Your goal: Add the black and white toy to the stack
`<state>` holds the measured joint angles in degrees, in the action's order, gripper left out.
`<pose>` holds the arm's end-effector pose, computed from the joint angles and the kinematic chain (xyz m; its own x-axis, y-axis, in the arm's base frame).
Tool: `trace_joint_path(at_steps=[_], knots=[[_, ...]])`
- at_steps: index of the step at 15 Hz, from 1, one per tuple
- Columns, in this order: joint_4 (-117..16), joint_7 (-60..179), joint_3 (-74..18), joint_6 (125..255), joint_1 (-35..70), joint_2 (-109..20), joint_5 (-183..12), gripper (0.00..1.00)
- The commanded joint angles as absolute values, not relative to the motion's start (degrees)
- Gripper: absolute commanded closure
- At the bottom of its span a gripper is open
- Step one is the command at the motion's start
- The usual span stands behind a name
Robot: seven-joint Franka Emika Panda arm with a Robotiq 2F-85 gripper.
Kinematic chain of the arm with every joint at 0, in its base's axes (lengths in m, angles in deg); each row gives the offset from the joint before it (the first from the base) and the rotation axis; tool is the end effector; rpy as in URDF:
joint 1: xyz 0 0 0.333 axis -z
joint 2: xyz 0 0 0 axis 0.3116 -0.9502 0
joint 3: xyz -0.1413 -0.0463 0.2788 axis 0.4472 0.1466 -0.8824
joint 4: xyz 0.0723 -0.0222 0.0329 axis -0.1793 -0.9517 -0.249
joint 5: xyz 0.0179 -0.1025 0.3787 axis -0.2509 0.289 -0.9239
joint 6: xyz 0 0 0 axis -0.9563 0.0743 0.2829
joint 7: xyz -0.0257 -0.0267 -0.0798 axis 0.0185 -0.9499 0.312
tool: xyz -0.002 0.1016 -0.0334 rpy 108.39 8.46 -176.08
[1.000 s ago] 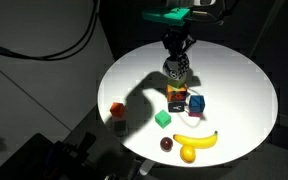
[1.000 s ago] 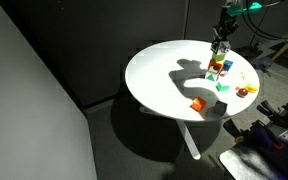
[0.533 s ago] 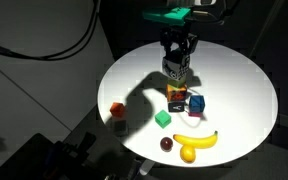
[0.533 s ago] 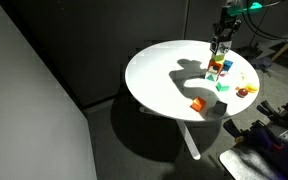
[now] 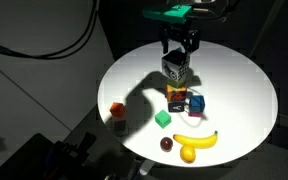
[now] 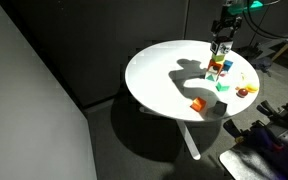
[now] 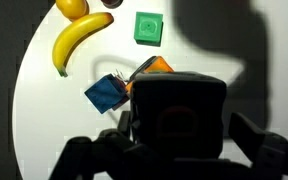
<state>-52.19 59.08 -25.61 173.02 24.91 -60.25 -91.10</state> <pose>0.6529 -0.1408 0.2793 0.9375 -0.3172 -0.1434 -0.3161 -0.9482 0.0306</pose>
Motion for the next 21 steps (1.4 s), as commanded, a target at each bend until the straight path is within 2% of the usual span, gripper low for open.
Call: trace_joint_path(at_steps=[1,11,21], knots=[[-54.26,61.67,-26.7,172.52,25.98,-56.9,-92.36,0.0],[-59.52,67.37,-29.21,173.51,25.39,-49.39,-93.44,0.0],[-66.59,68.45,-30.58,165.73,23.0,-40.73,-92.67,0.0]])
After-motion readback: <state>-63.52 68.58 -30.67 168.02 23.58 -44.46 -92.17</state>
